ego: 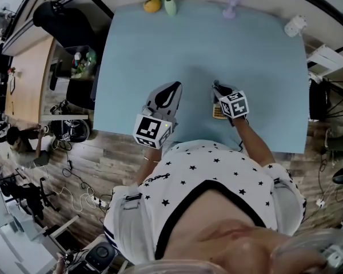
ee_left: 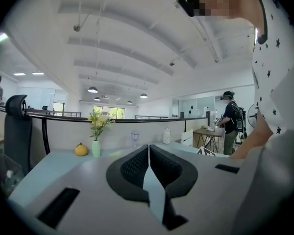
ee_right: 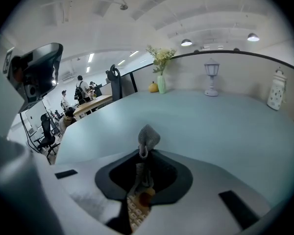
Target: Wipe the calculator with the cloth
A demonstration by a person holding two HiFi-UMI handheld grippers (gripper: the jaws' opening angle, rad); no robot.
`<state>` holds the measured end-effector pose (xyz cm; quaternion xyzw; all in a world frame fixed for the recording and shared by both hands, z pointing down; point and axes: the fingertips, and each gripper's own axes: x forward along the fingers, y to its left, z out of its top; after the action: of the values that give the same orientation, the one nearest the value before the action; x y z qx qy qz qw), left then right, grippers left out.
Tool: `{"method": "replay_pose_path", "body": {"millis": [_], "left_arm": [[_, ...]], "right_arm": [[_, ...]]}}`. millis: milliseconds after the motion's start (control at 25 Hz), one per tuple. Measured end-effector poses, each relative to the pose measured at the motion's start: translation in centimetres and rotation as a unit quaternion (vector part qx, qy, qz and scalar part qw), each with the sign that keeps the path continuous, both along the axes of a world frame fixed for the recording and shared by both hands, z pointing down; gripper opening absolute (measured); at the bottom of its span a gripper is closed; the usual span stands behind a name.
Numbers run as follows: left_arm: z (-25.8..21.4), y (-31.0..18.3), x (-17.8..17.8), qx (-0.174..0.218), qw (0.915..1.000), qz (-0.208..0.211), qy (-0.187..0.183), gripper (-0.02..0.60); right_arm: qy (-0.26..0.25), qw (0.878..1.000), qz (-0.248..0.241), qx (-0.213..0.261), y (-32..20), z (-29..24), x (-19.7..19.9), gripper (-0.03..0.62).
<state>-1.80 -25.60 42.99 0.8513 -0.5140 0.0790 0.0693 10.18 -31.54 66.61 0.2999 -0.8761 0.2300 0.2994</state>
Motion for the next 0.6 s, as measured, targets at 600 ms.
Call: {"method": "replay_pose_path", "body": {"millis": [600], "left_arm": [[-0.1, 0.0, 0.4, 0.003, 0.9998, 0.018, 0.000, 0.031]], "right_arm": [[-0.011, 0.996, 0.085, -0.010, -1.8, 0.2, 4.7, 0.051]]}}
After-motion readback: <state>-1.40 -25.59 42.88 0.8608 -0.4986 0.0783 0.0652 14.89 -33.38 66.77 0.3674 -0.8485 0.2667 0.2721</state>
